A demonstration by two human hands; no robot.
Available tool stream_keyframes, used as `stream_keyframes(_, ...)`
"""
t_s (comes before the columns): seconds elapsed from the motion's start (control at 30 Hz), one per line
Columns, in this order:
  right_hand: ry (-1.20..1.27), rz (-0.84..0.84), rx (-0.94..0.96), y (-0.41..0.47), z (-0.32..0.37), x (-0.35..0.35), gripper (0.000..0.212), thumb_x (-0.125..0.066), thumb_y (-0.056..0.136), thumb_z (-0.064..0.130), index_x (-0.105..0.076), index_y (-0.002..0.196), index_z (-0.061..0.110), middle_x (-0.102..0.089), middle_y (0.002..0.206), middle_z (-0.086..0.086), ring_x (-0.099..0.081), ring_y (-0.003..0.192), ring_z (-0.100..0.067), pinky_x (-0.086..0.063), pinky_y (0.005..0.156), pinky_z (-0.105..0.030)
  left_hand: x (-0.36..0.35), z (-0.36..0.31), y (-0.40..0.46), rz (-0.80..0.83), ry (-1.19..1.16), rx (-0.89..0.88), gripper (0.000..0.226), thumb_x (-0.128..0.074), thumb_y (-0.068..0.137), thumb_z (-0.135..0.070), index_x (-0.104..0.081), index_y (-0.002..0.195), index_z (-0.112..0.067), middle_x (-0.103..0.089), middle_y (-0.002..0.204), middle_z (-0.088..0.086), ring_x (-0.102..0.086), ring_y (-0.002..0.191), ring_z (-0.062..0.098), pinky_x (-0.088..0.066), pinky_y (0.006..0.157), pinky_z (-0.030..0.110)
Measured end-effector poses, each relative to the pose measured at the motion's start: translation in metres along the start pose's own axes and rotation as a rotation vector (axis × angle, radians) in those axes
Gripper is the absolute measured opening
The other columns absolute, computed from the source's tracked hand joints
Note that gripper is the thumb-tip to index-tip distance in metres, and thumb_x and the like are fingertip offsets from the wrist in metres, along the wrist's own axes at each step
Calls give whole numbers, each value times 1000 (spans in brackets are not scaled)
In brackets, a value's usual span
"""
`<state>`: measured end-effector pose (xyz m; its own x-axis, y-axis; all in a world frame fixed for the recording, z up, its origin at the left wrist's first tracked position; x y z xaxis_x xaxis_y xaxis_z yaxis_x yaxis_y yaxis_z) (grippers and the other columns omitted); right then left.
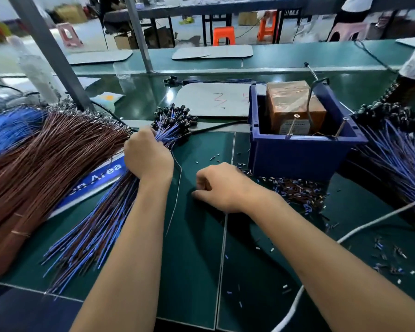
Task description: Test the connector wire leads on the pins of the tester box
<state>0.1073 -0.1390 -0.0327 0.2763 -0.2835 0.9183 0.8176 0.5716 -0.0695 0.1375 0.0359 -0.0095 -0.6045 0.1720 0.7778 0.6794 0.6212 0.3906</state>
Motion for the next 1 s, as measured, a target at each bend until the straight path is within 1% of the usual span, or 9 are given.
stream_keyframes(0.1,25,0,-29,4,-3,-1,21,-66,98,41,-65,89,22,-72,96,-3,-64,96,-28,-43,74,-31,5,-2,11,-75,-69,16,16,-67,96,-7,-66,110,-13,-71,108,13,-64,104,36,-36,69,37)
stream_keyframes(0.2,32,12,-49,7,-5,-2,27,-65,98,42,-60,82,22,-72,89,-3,-70,83,-26,-45,69,-29,8,-7,24,-153,-147,40,15,-67,97,-8,-64,111,-11,-71,112,12,-64,107,33,-41,76,35)
stream_keyframes(0.27,59,15,-56,9,-7,-3,28,-65,98,41,-60,80,20,-74,81,-2,-72,60,-21,-50,65,-28,0,-10,32,-112,-141,22,14,-66,98,-10,-64,112,-9,-70,114,13,-62,110,32,-43,80,35)
stream_keyframes(0.33,72,9,-57,8,-8,-3,27,-65,98,40,-63,82,19,-74,78,-1,-69,48,-18,-55,65,-27,-15,-11,35,14,-65,-11,15,-64,100,-14,-65,114,-9,-68,116,16,-58,115,35,-44,86,39)
stream_keyframes(0.4,56,3,-50,9,-7,-3,27,-64,98,41,-64,83,19,-74,76,0,-69,49,-17,-54,66,-27,-22,-9,34,51,-8,-28,18,-63,100,-16,-68,116,-11,-64,120,17,-52,121,36,-42,91,37)
stream_keyframes(0.5,51,4,-52,10,-7,-3,27,-63,99,41,-64,83,19,-74,76,1,-70,50,-17,-49,61,-26,-15,-7,32,-49,-57,-52,14,-69,96,-14,-75,109,-13,-58,123,13,-49,121,32,-39,95,31)
stream_keyframes(0.6,71,11,-49,10,-7,-3,26,-63,100,39,-64,84,19,-75,78,-1,-68,45,-16,-56,66,-27,-6,-7,29,-105,-94,-61,10,-72,95,-18,-77,103,-15,-60,120,11,-51,118,31,-38,97,29)
stream_keyframes(0.87,25,-1,-29,10,-7,-1,26,-63,100,44,-65,89,20,-76,83,-5,-68,50,-15,-58,73,-30,14,-22,24,-124,-148,-104,12,-66,98,-24,-75,99,-16,-70,109,10,-62,104,29,-37,78,30)
stream_keyframes(1.0,79,29,-40,8,-10,-5,24,-63,100,42,-60,85,23,-77,77,-7,-59,36,-6,-50,59,-27,34,-53,13,-41,-411,-89,12,-56,103,-21,-65,101,-14,-73,94,4,-68,91,21,-49,77,34)
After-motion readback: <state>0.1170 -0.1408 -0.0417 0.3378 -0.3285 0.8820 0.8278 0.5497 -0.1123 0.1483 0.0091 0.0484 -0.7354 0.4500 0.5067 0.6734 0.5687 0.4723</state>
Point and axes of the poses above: each hand's wrist, its own y-axis towards the middle knuckle, its own x-axis out of the back of the hand, z = x × y, the point moved 6 cm from there along y, towards the middle knuckle
